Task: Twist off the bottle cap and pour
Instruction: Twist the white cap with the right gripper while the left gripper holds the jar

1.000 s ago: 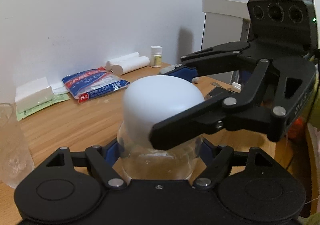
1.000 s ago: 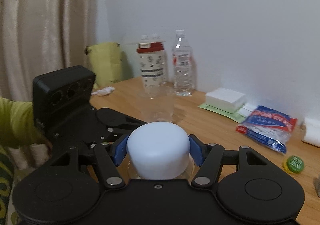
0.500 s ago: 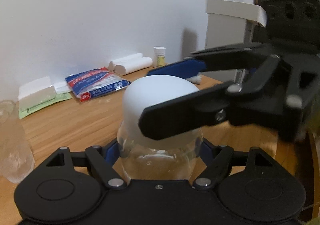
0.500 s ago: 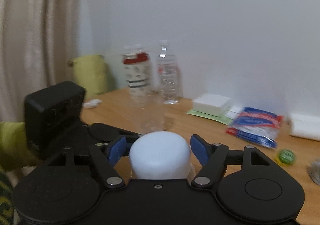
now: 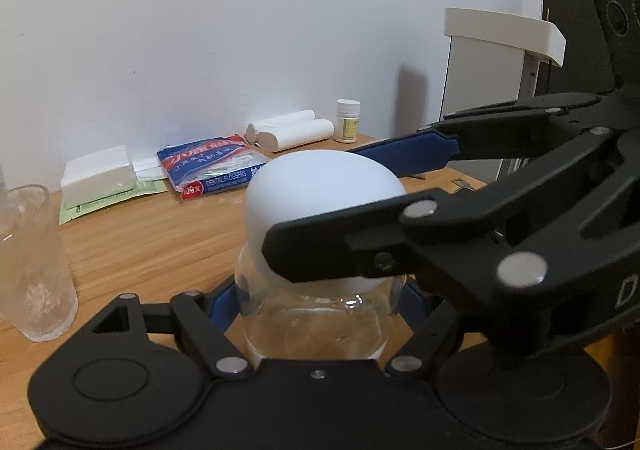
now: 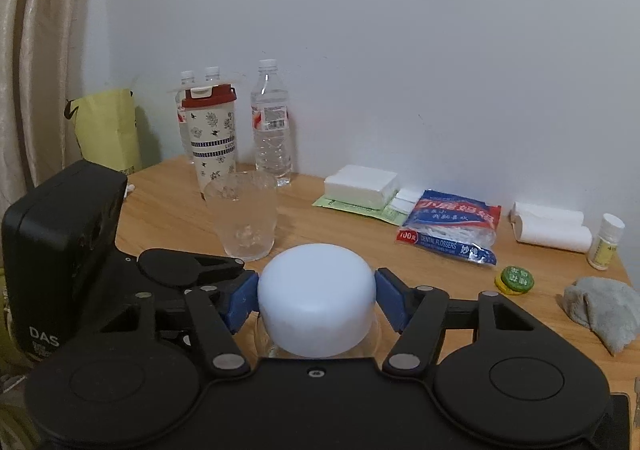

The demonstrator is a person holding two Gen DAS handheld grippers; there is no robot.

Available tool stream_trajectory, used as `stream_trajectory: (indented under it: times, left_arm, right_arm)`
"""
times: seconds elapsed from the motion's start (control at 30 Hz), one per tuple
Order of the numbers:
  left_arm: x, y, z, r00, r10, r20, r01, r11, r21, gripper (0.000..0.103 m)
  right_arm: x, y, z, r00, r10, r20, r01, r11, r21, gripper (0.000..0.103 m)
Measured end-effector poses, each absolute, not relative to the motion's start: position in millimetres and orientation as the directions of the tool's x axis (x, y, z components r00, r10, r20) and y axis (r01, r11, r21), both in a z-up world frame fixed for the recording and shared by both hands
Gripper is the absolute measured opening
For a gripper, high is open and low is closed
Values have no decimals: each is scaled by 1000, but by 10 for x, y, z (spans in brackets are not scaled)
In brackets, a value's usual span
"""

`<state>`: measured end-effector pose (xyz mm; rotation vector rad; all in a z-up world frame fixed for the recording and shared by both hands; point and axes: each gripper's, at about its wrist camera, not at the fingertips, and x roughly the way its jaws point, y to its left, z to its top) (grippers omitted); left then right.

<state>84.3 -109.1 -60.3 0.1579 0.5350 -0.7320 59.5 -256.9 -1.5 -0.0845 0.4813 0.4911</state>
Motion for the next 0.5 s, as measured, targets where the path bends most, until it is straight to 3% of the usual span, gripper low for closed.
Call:
stream_trajectory:
  times: [0.17,0.5]
  left_arm:
    - [859,-1071,-601,597,-609,-522,693,719,-46,79]
    - [981,-971,-596,486,-687,-541,796,604,-52,79]
  right_arm:
    - [618,-2664,-3,736,489,-468,-528,847,55,68]
    - [892,-3008,-77,517,747,-418,-805,591,61,68]
